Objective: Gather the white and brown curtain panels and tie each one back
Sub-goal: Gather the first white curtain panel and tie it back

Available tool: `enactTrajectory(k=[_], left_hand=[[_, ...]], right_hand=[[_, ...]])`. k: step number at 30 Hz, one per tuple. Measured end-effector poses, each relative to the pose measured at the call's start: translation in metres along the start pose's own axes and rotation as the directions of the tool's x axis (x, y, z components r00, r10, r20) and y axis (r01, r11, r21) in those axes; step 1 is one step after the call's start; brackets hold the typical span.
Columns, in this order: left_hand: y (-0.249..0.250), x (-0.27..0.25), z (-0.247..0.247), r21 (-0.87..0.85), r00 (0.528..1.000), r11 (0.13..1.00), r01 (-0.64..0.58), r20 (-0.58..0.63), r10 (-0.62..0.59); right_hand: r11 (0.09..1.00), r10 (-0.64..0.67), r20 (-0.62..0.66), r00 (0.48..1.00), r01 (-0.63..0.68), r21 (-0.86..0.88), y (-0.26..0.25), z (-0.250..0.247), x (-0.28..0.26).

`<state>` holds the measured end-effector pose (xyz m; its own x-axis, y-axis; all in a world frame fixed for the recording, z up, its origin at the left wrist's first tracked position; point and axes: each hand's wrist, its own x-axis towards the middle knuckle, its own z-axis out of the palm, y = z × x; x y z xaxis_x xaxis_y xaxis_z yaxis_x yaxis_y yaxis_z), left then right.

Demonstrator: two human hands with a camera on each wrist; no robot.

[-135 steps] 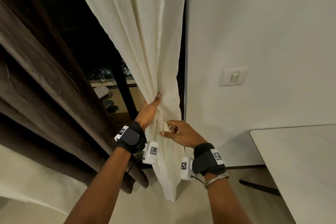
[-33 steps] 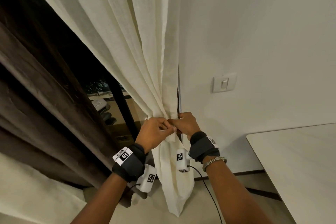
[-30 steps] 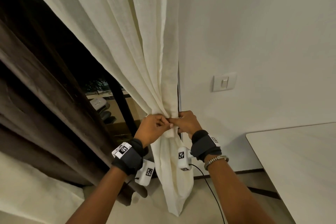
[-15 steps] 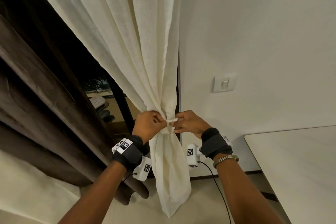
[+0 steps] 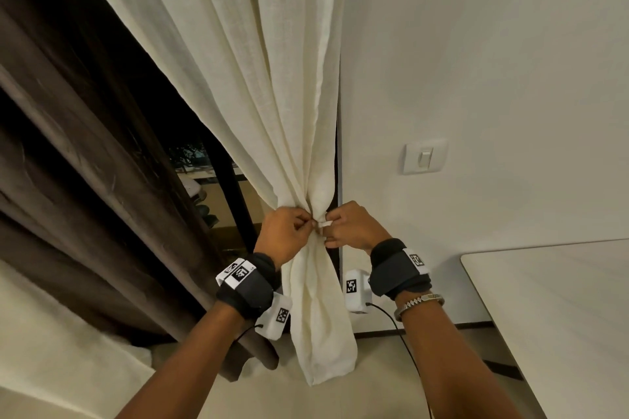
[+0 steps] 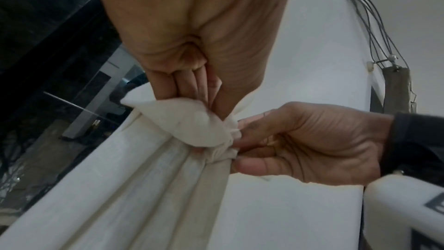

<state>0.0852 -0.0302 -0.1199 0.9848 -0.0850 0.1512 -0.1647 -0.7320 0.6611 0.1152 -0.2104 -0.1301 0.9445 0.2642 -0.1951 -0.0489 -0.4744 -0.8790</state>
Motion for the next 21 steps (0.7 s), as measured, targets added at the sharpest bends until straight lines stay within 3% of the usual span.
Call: enactTrajectory(k=[3, 7, 10, 12, 14, 17, 18, 21], left_hand=[[0.005, -0.002, -0.005, -0.026, 0.991, 1.000, 0.013, 0.130, -0.010], [0.020, -0.006, -0.012, -0.182, 0.957, 0.967, 0.177, 0.260, -0.126], [0.017, -0.006, -0.017, -0.179, 0.960, 0.977, 0.119, 0.271, -0.068], [0.009, -0.007, -0.021, -0.213, 0.974, 0.973, 0.088, 0.225, -0.039], [0.001, -0.011, -0.025, -0.270, 0.991, 0.961, 0.052, 0.129, -0.018], [-0.003, -0.018, -0.036, -0.189, 0.983, 0.978, -0.090, -0.175, 0.057], [-0.004, -0.020, -0.040, -0.183, 0.952, 0.973, -0.139, -0.294, 0.081], [-0.006, -0.024, -0.050, -0.220, 0.802, 0.938, -0.269, -0.590, 0.092]], right_hand=[[1.000, -0.009, 0.033, 0.999, 0.009, -0.027, -0.006, -0.002, -0.007], [0.970, -0.082, 0.009, 0.997, 0.082, -0.228, -0.010, 0.008, -0.008], [0.929, -0.177, -0.074, 0.981, 0.142, -0.341, -0.006, 0.014, -0.003], [0.932, -0.164, -0.059, 0.985, 0.135, -0.337, -0.005, 0.009, -0.004], [0.938, -0.150, -0.069, 0.986, 0.120, -0.325, 0.000, 0.004, -0.003], [0.948, -0.126, -0.091, 0.988, 0.092, -0.306, 0.004, 0.000, -0.003], [0.952, -0.121, -0.075, 0.990, 0.095, -0.291, 0.003, -0.003, -0.005], [0.957, -0.194, 0.003, 0.981, 0.190, -0.219, -0.010, -0.014, -0.011]])
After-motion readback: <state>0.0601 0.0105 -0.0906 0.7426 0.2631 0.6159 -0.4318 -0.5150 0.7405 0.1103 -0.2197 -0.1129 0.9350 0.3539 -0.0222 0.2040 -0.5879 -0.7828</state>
